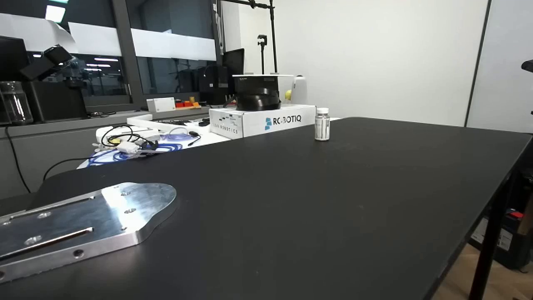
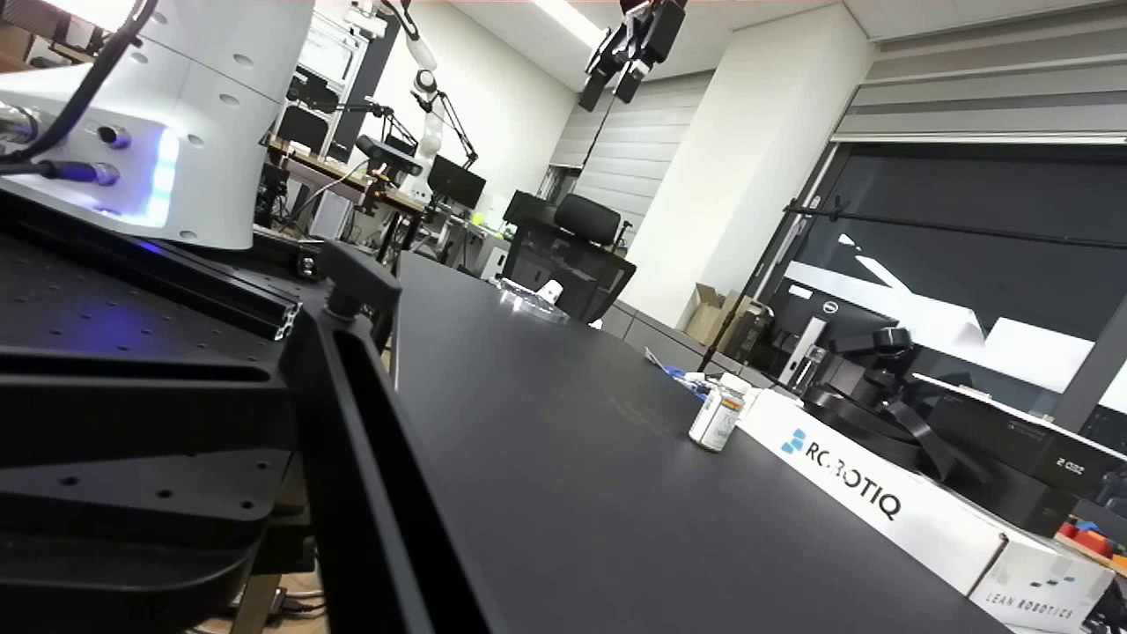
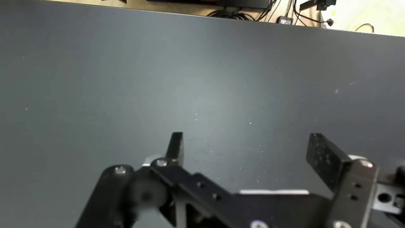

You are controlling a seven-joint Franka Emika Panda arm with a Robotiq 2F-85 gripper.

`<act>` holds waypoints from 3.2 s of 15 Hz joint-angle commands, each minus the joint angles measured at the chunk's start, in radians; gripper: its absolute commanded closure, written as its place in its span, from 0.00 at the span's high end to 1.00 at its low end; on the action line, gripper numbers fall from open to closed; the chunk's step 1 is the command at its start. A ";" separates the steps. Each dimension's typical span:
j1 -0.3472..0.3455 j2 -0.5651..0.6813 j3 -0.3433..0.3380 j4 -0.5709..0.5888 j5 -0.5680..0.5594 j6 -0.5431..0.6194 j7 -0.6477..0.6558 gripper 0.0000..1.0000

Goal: Bring the bottle forward

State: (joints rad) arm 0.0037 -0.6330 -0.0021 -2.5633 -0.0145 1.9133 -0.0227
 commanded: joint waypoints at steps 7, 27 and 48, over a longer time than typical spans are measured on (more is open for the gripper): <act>-0.005 0.104 -0.014 0.083 0.006 0.005 -0.005 1.00; -0.018 0.656 -0.013 0.508 -0.002 0.192 -0.007 1.00; -0.025 1.159 -0.085 0.792 0.001 0.657 0.117 1.00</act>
State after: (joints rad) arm -0.0342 0.4836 -0.0654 -1.8108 0.0111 2.5764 0.0434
